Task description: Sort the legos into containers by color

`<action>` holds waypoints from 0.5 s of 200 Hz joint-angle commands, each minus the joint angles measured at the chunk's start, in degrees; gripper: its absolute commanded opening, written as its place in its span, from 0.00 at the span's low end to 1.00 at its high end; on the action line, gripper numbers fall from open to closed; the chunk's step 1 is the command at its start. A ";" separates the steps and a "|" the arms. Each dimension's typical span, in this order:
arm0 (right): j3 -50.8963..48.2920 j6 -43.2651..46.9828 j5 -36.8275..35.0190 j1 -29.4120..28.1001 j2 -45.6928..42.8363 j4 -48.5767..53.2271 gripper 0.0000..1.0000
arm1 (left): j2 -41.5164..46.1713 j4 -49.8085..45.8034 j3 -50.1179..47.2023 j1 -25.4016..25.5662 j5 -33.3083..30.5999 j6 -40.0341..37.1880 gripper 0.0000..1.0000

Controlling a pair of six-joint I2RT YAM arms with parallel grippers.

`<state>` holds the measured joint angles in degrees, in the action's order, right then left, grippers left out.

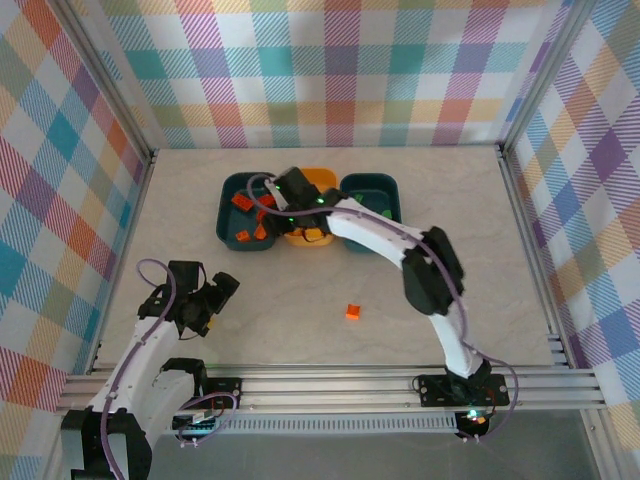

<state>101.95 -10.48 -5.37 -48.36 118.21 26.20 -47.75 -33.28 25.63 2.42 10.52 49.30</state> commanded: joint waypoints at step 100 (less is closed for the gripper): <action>-45.21 -37.46 -10.85 -6.40 -27.51 8.91 0.70 | -15.03 20.21 -0.30 14.30 -1.27 2.75 1.00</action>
<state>56.34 -38.81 -18.81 -52.05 92.07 31.51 -56.77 -21.50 22.68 11.99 8.82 51.68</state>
